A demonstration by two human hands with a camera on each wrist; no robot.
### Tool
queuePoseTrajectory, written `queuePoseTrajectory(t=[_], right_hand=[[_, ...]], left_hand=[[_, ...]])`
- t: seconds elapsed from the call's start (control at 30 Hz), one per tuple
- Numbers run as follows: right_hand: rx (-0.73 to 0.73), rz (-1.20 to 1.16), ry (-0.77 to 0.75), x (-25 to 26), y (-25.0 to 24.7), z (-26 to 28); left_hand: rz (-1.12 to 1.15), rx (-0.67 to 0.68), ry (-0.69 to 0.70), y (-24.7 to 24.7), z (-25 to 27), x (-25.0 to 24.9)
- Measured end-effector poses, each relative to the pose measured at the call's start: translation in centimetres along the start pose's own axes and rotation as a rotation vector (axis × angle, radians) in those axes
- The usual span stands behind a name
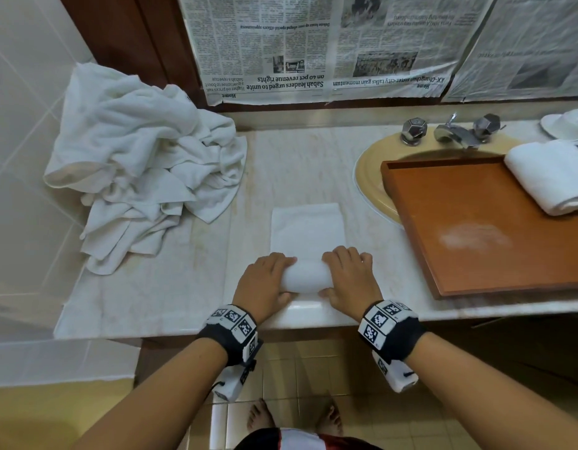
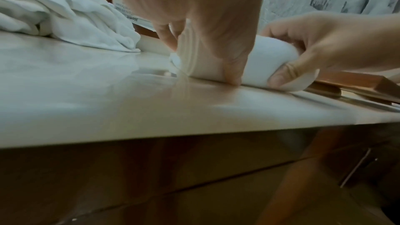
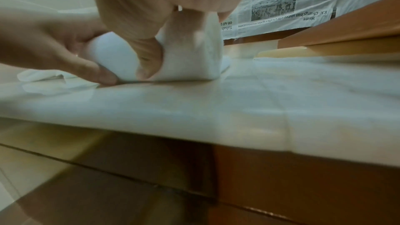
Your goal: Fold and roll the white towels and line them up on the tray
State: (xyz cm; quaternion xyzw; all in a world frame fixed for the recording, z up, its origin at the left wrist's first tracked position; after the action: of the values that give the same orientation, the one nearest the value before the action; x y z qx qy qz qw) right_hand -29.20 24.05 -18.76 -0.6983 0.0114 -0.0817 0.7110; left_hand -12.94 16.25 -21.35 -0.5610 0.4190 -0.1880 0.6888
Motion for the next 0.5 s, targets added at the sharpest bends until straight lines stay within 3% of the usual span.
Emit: queuePoseTrajectory(t=[0.2,0.37,0.43,0.5], right_hand=[[0.275,-0.333,0.018,-0.2,-1.1,-0.4],[0.492,-0.677,0.146,-0.4,-0.1,-0.5],[0.534,-0.698,0.211,-0.4,0.1,-1.4],[0.567,-0.556,0.283,-0.3,0.2,-2.2]], left_hand=[[0.257,0.212,-0.085,-0.6,1.0,1.3],[0.095,0.493,-0.172,-1.6,1.6,1.5],[0.053,0.454,-0.212,-2.2,1.2,1.3],[0.038,0.244,-0.163,-3.3,0.5,0.2]])
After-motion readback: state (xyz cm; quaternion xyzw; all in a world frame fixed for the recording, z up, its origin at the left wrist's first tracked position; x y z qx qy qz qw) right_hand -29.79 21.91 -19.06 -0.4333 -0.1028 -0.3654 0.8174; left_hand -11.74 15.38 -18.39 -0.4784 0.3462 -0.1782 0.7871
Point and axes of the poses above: each hand's wrist, its own z-axis away from the middle knuckle, its own y-axis out of the palm, x = y × z, the point moved 4 cm from there along -z, towards the middle knuckle, and after that the axes turned 6 degrees about x, right-handed, at the moved point
